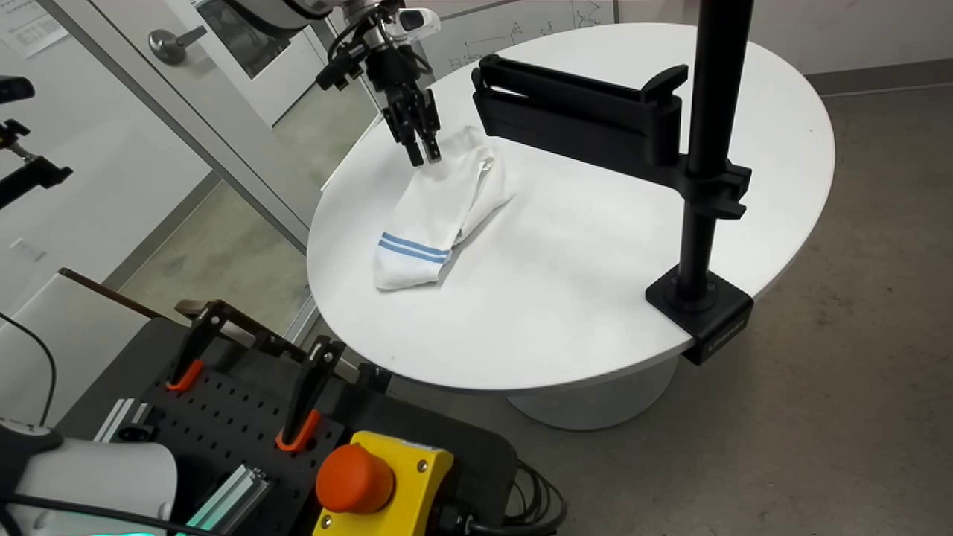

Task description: Hang the cloth on the stand

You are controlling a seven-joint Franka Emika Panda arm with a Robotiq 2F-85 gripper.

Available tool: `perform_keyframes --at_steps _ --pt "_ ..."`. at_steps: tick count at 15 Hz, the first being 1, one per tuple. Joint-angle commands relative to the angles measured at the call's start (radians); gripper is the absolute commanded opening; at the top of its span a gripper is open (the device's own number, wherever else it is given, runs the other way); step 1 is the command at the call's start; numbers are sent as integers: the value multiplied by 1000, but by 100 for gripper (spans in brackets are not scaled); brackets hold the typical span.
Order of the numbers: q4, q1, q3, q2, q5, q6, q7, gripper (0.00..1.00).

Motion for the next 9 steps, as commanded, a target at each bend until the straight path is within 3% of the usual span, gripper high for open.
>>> perform_keyframes --at_steps 1,3,5,6,7,8,9 --pt "42 16 -13 22 23 -44 -25 31" --pt "37 16 -13 18 23 -45 -26 20" --pt "32 14 -12 13 25 -45 -27 18" --pt "31 12 -10 12 30 -45 -27 23" --pt "33 6 -3 9 40 -47 -33 15" --pt "38 2 2 9 52 -52 -37 17" --pt "47 -1 9 10 69 -61 -43 37"
